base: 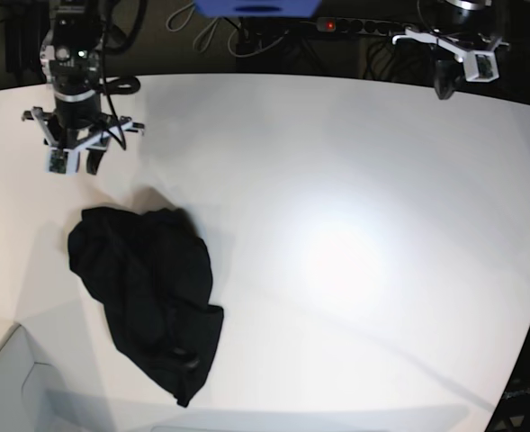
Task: Layout the t-shirt on the table in an organized manner, then fold the t-shirt properly
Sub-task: 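Lower the right gripper onto the crumpled black t-shirt and grasp it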
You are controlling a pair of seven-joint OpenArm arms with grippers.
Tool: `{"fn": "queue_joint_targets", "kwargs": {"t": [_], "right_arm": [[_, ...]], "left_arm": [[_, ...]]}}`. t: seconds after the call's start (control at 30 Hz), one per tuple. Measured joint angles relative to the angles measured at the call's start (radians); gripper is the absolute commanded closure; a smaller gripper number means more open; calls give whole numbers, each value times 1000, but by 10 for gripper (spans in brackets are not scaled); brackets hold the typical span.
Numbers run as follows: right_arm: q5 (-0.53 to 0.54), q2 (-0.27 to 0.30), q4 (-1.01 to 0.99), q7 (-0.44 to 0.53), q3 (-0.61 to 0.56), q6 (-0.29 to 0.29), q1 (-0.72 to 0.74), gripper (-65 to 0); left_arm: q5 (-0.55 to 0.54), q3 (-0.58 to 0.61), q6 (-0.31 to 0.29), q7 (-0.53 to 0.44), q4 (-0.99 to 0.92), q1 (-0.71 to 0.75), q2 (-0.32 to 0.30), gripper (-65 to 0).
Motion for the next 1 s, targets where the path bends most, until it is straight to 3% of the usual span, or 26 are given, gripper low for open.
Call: {"fn": "queue_joint_targets", "kwargs": {"t": [0.1,0.23,0.37,0.53,0.83,0.87,0.93,1.0], "right_arm": [[2,3,0,-31,-1,0,66,-306],[-5,42,0,-75,-46,0,130,-351],[2,80,-39,-111,-115,0,196,-352],[2,86,-137,-110,-139,0,264,-352],[-6,114,-275,-103,-139,0,364,-349],[-3,113,-298,-102,-140,0,373,-343],[0,113,-334,-112,-140,1,390,-269],[-1,113,-338,-108,-140,0,395,-121]], "left_arm": [[0,-10,0,0,0,-3,-1,0],[0,-3,0,5,0,-56,0,0],[-2,-4,0,166,16,-97,2,-26],[-1,-4,-1,289,40,-169,2,-197],[-3,-5,-5,316,37,-207,2,-203],[-3,-5,-5,321,35,-215,3,-203],[-3,-5,-5,312,35,-235,4,-203],[-3,-5,-5,310,36,-238,2,-203]]}}
